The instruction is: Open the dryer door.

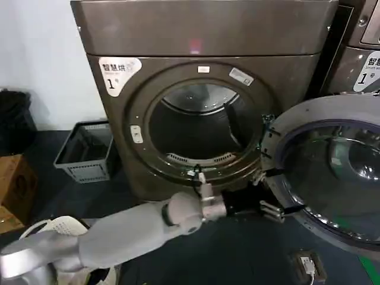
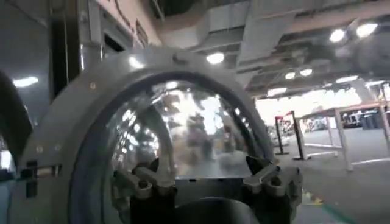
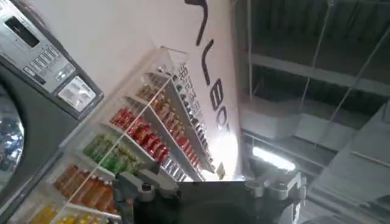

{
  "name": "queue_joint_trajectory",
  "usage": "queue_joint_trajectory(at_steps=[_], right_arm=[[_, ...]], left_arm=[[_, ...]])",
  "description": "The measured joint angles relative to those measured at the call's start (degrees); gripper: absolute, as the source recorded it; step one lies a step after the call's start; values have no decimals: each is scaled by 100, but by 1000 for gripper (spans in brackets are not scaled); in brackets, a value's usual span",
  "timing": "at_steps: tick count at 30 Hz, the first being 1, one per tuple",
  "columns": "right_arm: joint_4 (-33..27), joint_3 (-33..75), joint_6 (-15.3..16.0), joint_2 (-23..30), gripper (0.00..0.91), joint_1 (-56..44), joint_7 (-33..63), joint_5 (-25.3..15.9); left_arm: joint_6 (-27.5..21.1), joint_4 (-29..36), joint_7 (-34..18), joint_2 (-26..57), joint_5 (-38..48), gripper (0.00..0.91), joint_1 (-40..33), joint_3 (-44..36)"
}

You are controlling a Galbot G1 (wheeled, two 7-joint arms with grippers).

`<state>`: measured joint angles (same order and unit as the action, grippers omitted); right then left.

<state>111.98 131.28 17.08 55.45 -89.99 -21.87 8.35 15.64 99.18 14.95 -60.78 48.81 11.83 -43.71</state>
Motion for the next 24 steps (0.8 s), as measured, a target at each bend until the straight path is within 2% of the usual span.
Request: queue_joint_trajectory(at_steps=[7,20,24], right_arm=[[11,105,-21,-17,907,-2,-4,-111],[102,193,-28,-20,907,107,-22,-205],[145,175,-15,-30,907,168,-34,-204]], left_arm=[[-57,389,-15,816,-204,907,17,-122],[-562,1293,81,2681,-422,907,-173,-195],[-809,1420,75,3269,-833,907,-76,-64]])
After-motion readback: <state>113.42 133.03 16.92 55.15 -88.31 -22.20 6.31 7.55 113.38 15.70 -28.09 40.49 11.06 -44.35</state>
